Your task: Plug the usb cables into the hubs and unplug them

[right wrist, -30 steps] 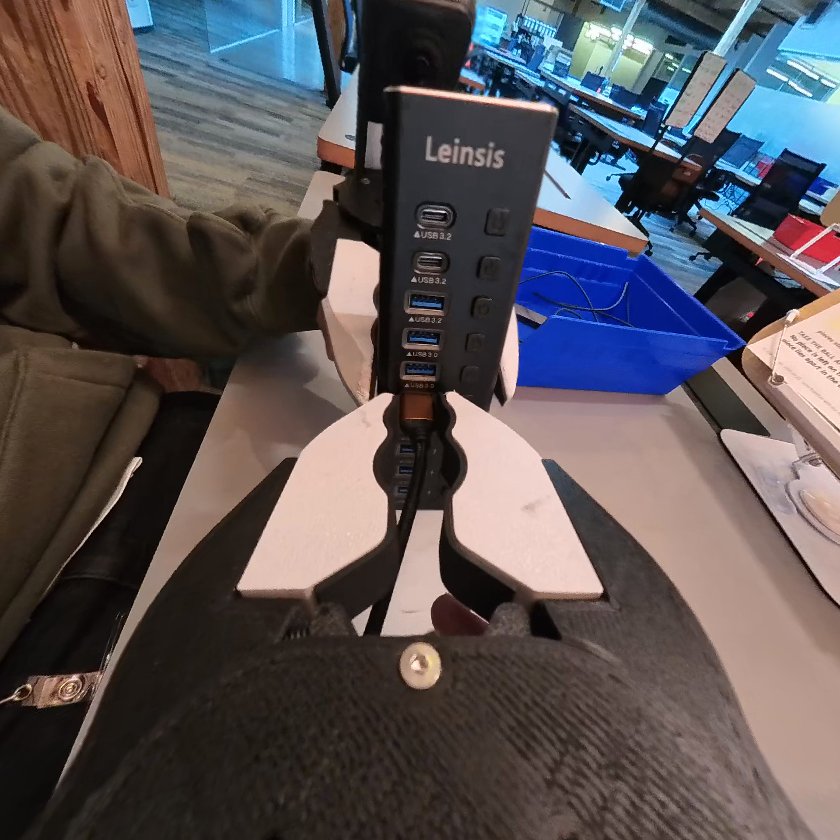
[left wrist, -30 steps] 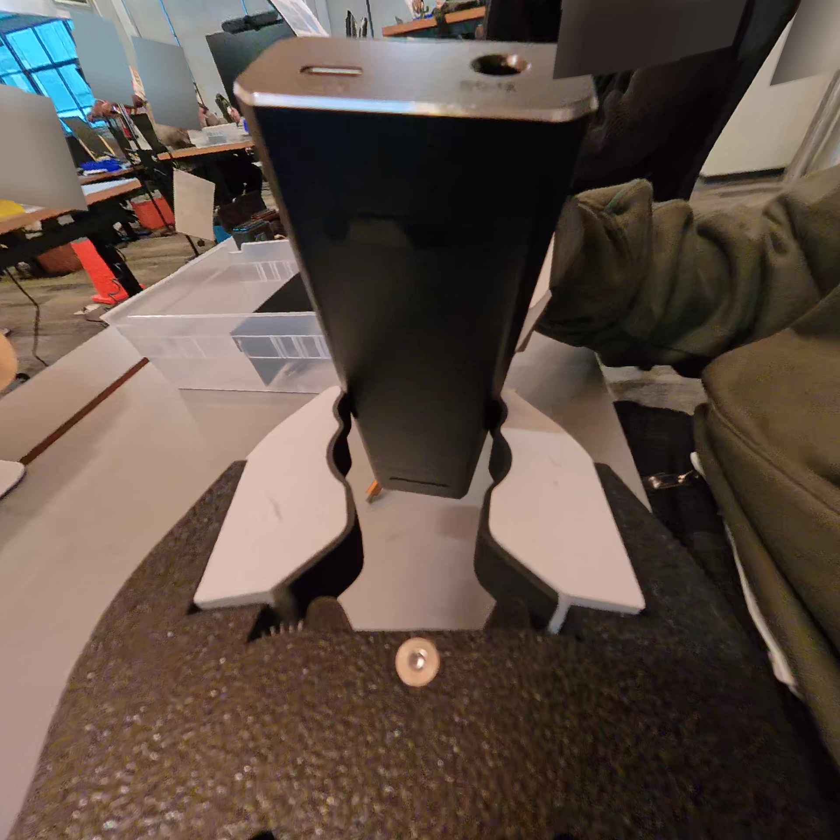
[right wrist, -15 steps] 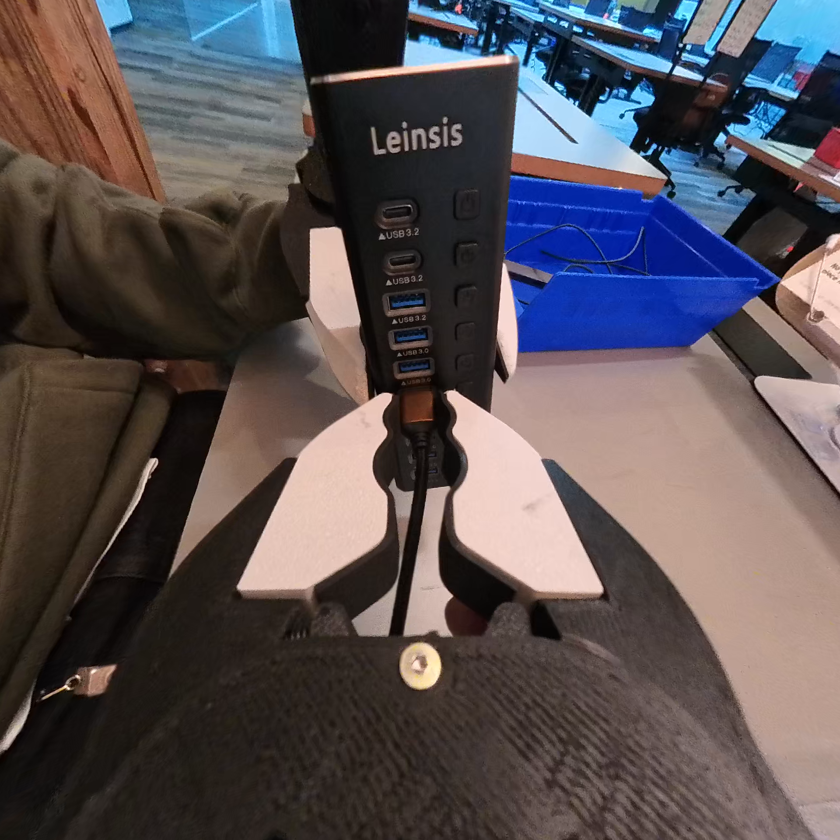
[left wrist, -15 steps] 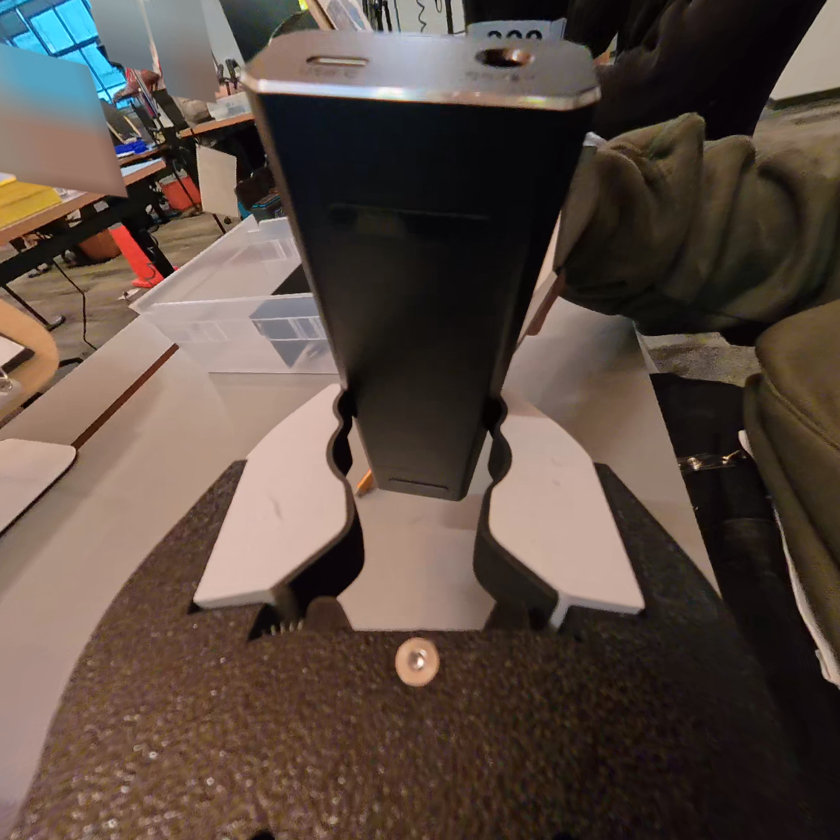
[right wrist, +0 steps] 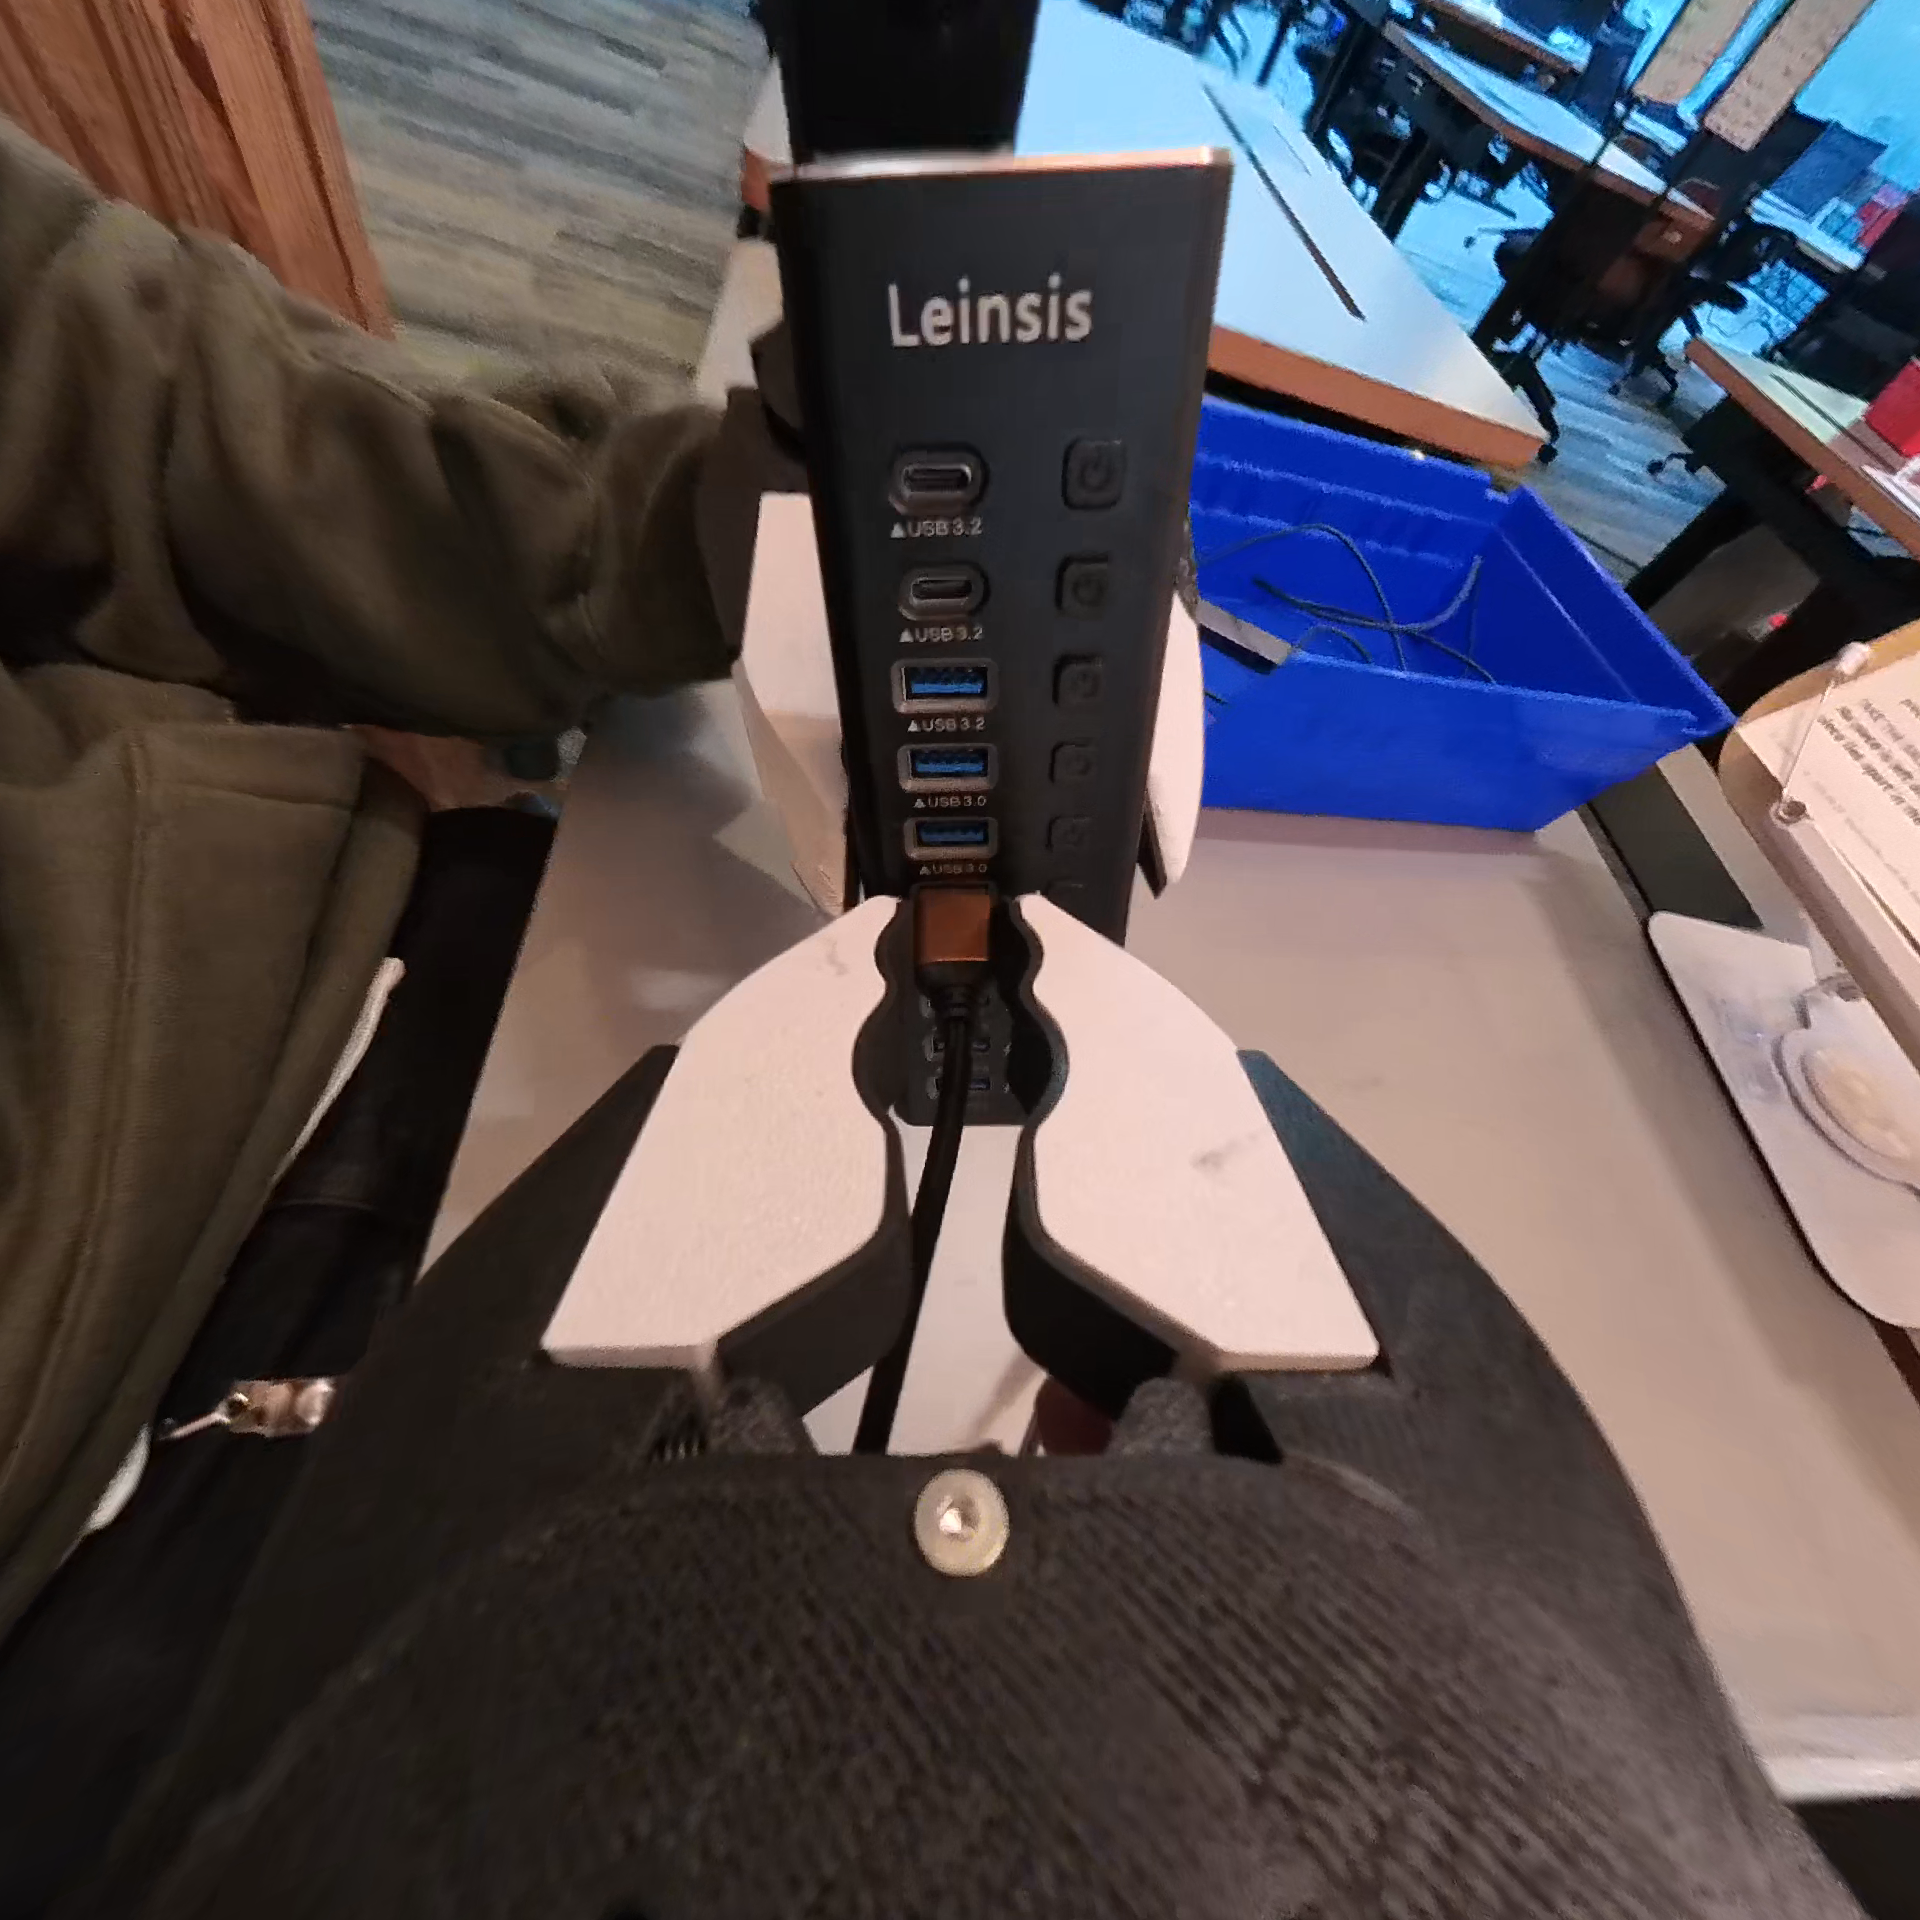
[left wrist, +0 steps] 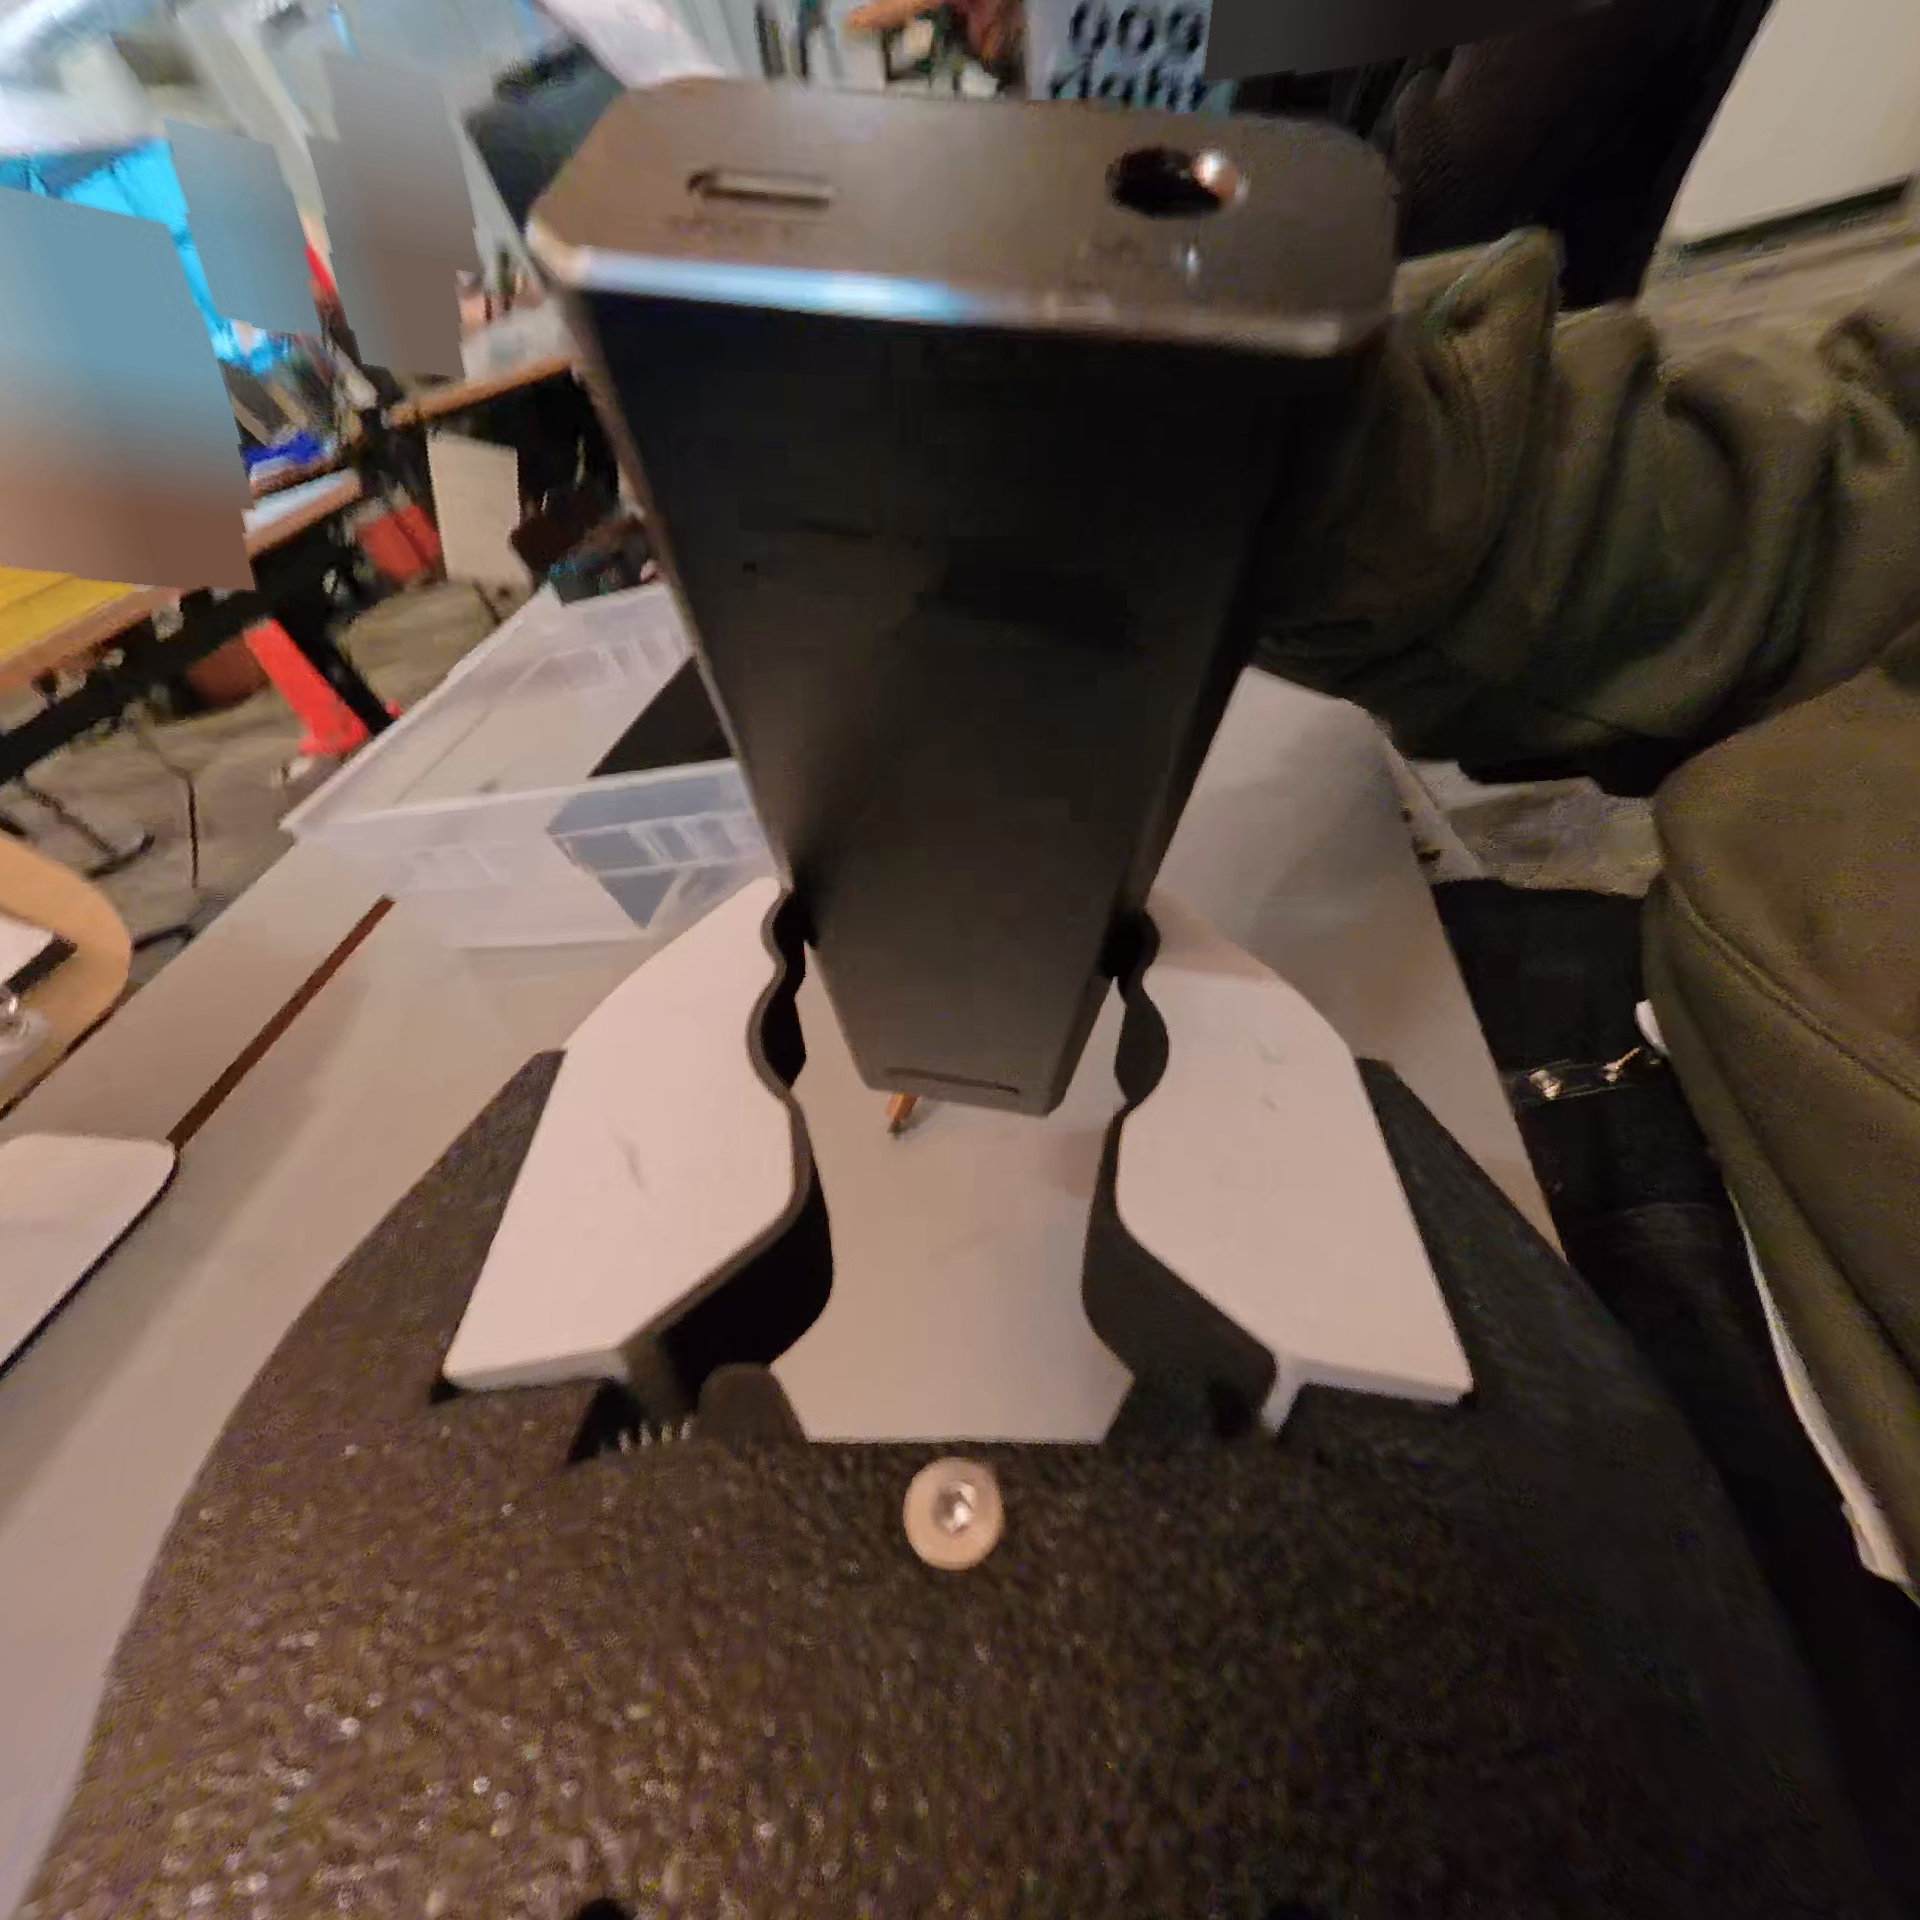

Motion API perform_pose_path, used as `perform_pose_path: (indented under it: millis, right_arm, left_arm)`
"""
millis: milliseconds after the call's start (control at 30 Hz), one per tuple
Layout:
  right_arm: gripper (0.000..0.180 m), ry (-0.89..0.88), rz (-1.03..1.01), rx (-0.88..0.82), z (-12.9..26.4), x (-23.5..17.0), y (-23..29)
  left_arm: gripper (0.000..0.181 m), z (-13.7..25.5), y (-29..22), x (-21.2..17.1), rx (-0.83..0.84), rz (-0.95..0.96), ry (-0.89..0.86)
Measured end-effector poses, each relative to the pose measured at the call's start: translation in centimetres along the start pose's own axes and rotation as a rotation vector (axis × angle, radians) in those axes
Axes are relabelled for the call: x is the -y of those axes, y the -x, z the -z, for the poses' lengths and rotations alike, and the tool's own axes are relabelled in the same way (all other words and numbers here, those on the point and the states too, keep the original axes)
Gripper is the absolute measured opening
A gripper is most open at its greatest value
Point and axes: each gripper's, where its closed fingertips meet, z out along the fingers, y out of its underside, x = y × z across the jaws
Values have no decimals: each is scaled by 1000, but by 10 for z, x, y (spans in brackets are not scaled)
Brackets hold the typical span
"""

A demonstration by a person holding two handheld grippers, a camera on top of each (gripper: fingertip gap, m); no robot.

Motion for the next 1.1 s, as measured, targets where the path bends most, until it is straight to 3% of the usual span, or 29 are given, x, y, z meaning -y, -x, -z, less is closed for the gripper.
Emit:
perform_pose_path:
  millis: [167,433,533,633,800,867,933,1033,1100]
  right_arm:
    - [15,-152,-102,77,-2,10,2]
    - [15,-194,-129,146,2,8,7]
    - [0,-324,-225,123,7,23,-5]
    - [0,-240,-214,141,10,10,-2]
    - [13,-72,-18,-82,33,3,-16]
    - [20,22,-17,-9,29,-12,-4]
    - [20,-6,-43,7,20,-12,-2]
    - [6,-46,-73,45,9,-8,2]
    - [9,-24,-79,42,2,-13,2]
  left_arm:
    - [58,6,-2,13,-53,96,-150]
    - [58,8,-12,8,-159,171,-159]
    - [59,-3,-17,-3,-147,117,-93]
    - [58,-21,-19,-18,-72,-9,28]
    - [58,-14,-8,-10,-51,75,41]
    - [58,-7,-4,-10,-32,59,53]
    - [58,-6,-5,-7,-42,65,38]
    - [58,-7,-5,-16,-35,52,100]
    - [57,-7,-8,-13,-56,56,86]
